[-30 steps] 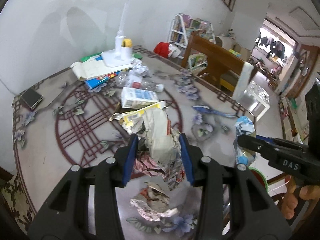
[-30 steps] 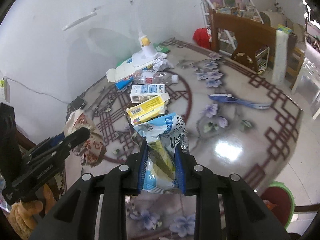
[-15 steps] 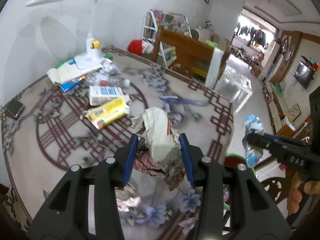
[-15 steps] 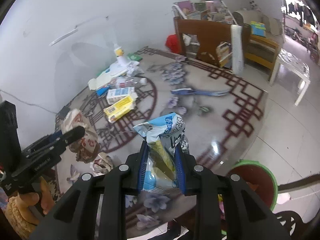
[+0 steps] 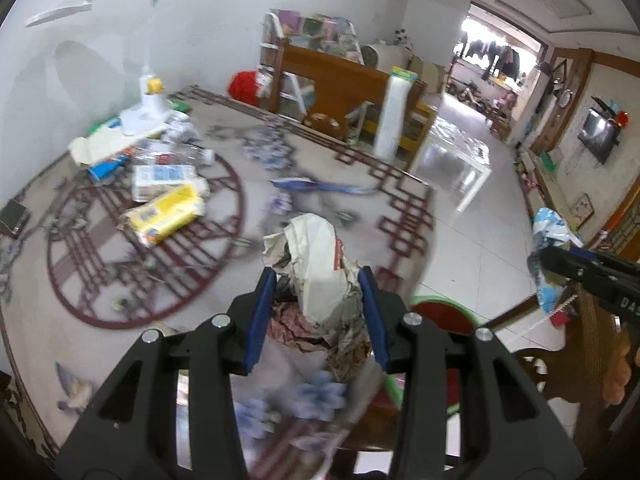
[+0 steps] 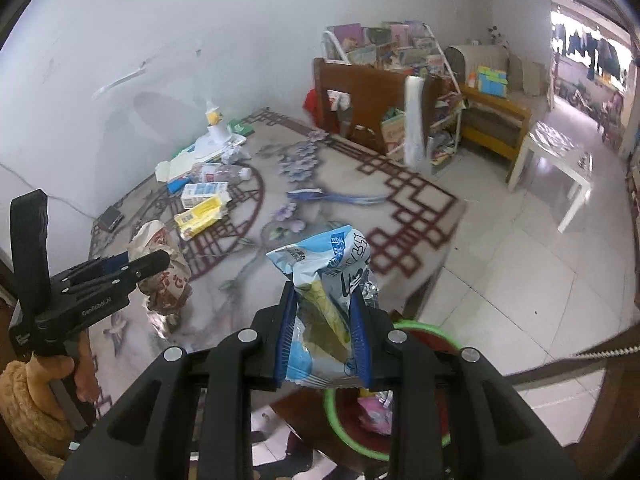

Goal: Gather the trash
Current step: 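Carry both items over the bin and open the left tool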

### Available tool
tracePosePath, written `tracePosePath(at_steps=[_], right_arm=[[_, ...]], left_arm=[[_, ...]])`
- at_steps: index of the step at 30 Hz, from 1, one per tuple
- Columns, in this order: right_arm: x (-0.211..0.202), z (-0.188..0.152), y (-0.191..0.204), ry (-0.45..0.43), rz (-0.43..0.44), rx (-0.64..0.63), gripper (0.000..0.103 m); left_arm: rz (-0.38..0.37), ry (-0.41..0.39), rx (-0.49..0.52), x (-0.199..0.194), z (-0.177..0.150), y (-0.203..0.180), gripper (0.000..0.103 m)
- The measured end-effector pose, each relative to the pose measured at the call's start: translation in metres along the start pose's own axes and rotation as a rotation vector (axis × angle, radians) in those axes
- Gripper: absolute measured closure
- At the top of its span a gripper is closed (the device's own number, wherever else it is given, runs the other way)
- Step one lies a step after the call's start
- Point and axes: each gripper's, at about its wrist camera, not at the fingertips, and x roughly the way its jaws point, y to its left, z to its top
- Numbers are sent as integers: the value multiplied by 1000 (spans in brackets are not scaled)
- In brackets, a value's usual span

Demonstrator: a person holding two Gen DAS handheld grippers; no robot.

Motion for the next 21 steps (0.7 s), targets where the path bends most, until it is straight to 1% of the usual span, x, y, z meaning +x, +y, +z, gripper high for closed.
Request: tracePosePath(at_steps=[2,3,5,9,12,15,18,21], right_arm=[[-7,-6,-14,-2,-12,0,77],[-10,-10,-25,3,-18,11,77],[-14,-15,-41,14,-13,39,77],[-22,-25,-76,19,-11,99,77],[-29,-33,-101,22,0,161,76],[-32,-45,-125,37,9,216,76],[-28,-57,-145,74,23,272,76],[-24,-63,-156,85,42,313,76]], left_arm=[[-2,-4,35,1,-1,-19,62],[-17,-1,43,2,-1,-33,62],[-57,7,23,4,-3,-45,62],[-75,37,54,14,-11,-84,62],[-107,72,78,25,-19,-113,62],[-119,102,104,37,-27,-135,62],[-137,136,113,49,-34,-153,62],[-147,165,114,58,-40,-166,62]])
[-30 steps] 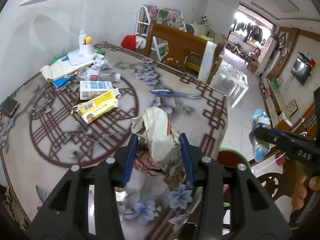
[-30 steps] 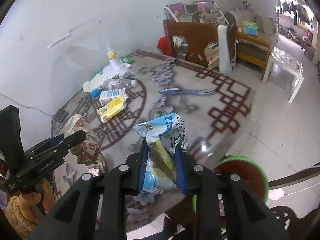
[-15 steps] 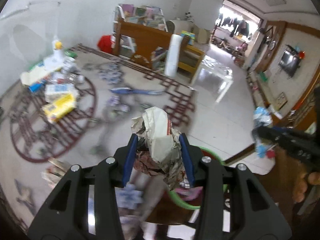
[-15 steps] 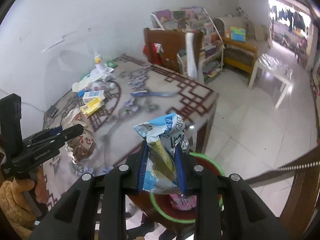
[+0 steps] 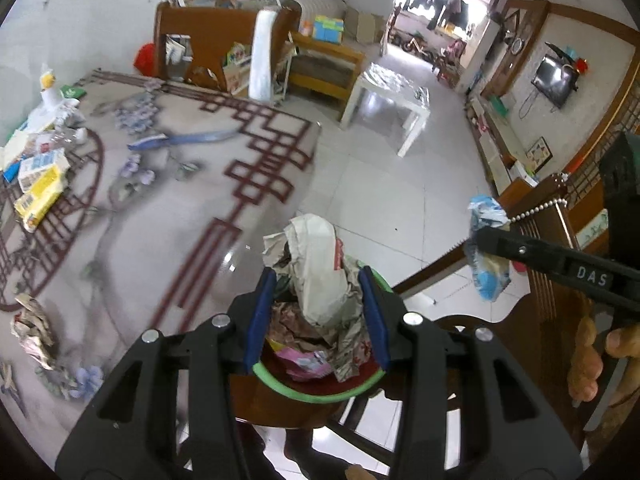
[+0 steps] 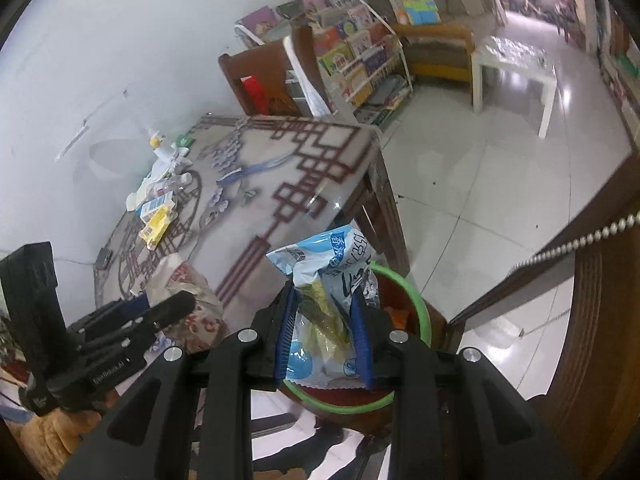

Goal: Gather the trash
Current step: 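Carry both items over the bin and open the left tool, then open the right tool over the bin to drop the blue snack bag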

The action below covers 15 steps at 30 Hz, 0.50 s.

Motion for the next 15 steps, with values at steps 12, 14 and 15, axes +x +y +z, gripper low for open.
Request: tracePosePath(at_steps=[12,14,15], right_arm=[[-1,3,-16,-3,39,66,75],[-1,3,-16,1,35,64,75],[2,3,-15,3,33,62,75]], left_arm=[[-7,-4,17,4,-1,-23,17],[3,-16,8,0,0,-20,16],[11,-28,-2,-4,0,-17,16]])
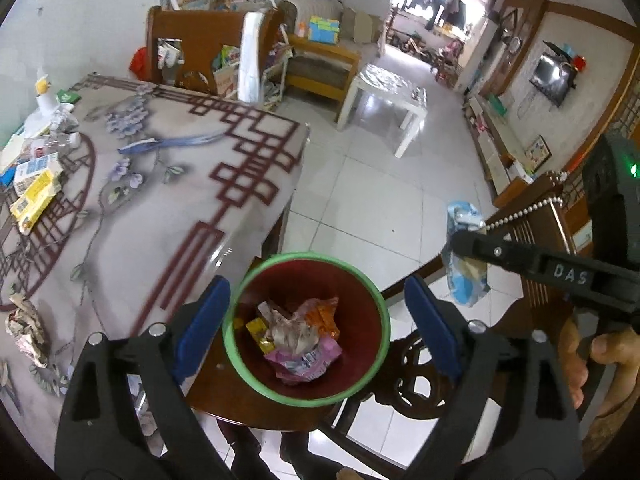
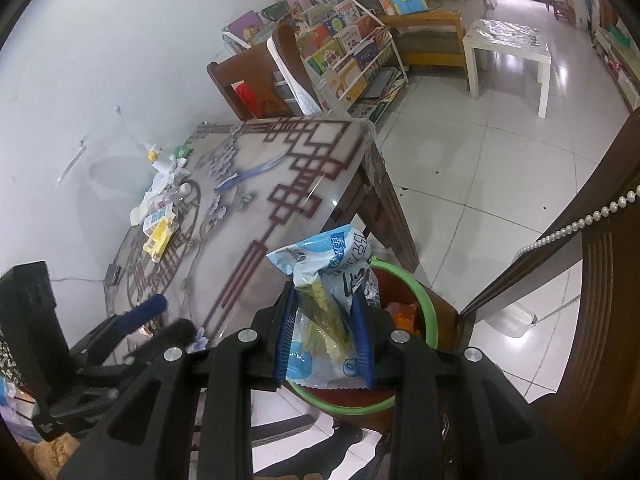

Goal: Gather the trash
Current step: 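Open the right tool over the bin to drop the blue snack bag, then grasp another crumpled newspaper with the left tool while the right returns to the table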

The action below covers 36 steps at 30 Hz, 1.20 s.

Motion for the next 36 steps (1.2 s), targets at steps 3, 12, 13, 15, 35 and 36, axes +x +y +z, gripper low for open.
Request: tracePosePath(at_steps=[3,12,13,15,35,36], right_arm=[[2,-1,3,5,-9,-9,75],[14,-1,12,35,-18,-37,75],[16,-2,13,43,-19,-43,75],[19,-3,17,54,-23,-54,75],[35,-1,27,43,-87,-50,38],[35,-2,27,43,-90,-52,38]], left_arm=[[23,-35,-19,-11,1,6,15],[75,-136,12,-38,6,9,15],[76,-142,12,-40,6,10,15],[79,-146,10,-41,4,12,14],[161,-135,-111,-50,-14,65,14],[170,-130,-123,-50,-15,70,14]])
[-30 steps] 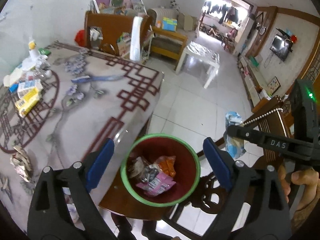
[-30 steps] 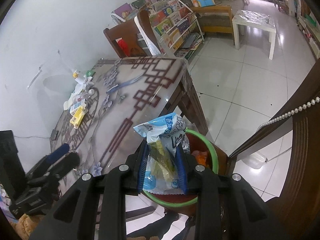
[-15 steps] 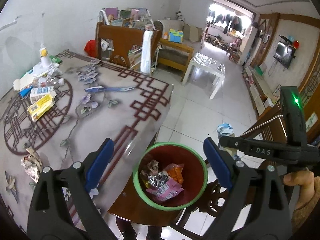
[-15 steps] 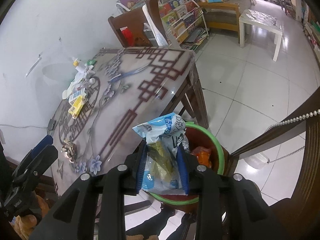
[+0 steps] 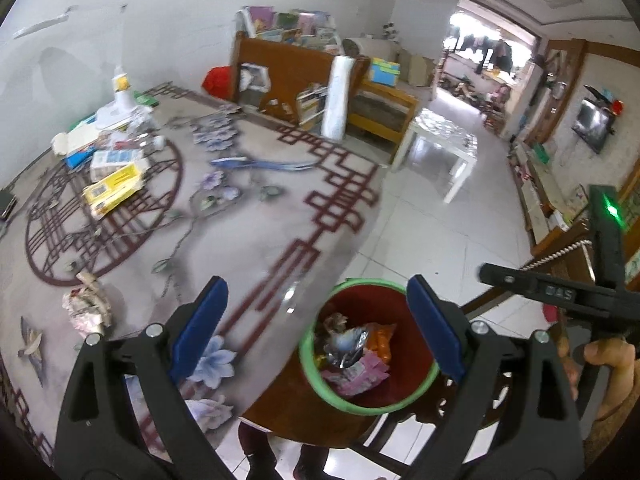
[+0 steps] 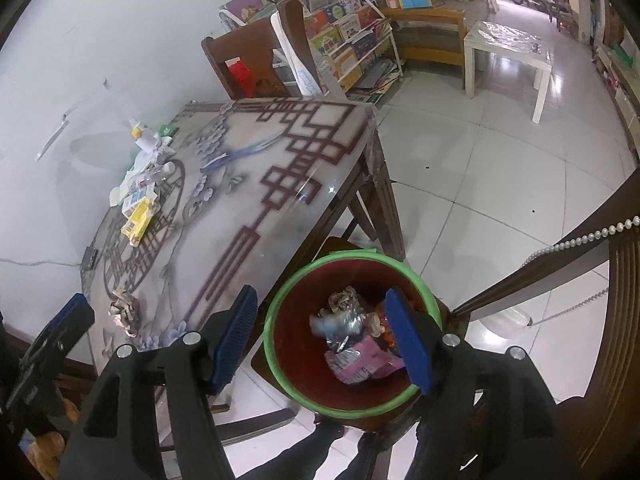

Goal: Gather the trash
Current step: 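Grasp another crumpled newspaper with the left tool while the right returns to the table, then grasp the white milk carton with the right tool while the left holds the newspaper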

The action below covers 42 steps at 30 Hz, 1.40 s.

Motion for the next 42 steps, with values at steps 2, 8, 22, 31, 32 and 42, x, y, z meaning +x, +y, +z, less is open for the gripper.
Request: tracePosePath(at_steps=[2,8,22,31,32,42], right_arm=[[2,-1,1,5,-9,-7,38],[10,-4,3,31,-35,-26,38],[8,3,14,9,-134,-39,38],[16,27,98,-54,-71,-92,34],[21,29,109,-53,-66,-104,33],[78,40,201,-12,5,-148,33]], left_arm=[[29,10,-52,2,0,19,14],[182,26,-162,6,-7,88,13],[368,192,-431,37,-49,235,13],[293,273,-352,73,-42,258,13],[280,278,-347,76,-43,261,18],[140,270,-236,68,-32,278,66]])
